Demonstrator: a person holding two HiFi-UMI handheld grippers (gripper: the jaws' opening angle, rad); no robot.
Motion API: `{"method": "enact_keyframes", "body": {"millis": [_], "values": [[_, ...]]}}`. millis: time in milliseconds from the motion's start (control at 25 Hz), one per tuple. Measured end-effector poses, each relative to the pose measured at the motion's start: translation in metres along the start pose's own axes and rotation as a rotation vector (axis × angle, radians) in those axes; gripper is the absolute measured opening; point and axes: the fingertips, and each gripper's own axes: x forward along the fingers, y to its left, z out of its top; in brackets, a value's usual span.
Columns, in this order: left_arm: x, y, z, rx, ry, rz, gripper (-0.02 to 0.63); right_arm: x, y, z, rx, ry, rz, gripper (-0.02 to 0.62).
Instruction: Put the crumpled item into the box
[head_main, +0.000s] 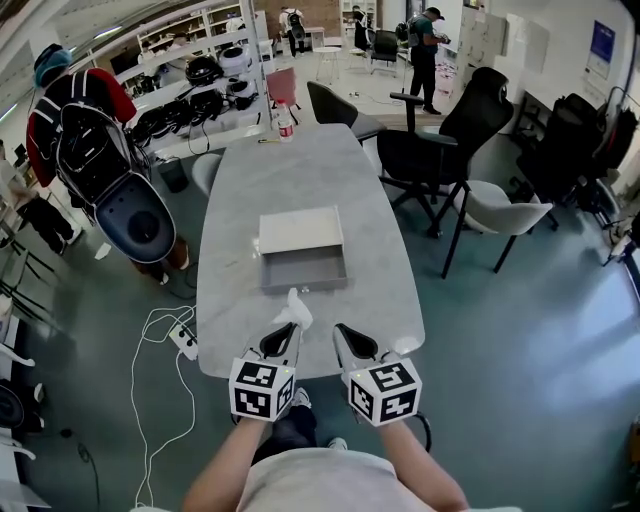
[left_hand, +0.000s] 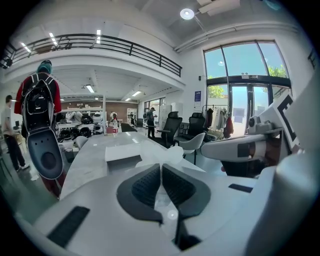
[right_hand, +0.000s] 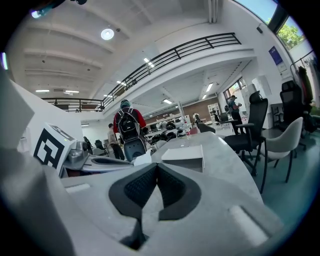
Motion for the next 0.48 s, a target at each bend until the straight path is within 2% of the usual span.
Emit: {"method": "enact_keyframes", "body": {"millis": [240,480], "values": [[0.033,0.032,0.008,0.028,0.015,-0.028,0.018,0.042,-0.011,0.014,-0.014,0.006,-0.021,0.005],[0.073,0.070,0.018,0.090,0.059,-0.070,0.018,0.085,-0.026,0.029,-0.022,0.026,-0.055,0.005]]}}
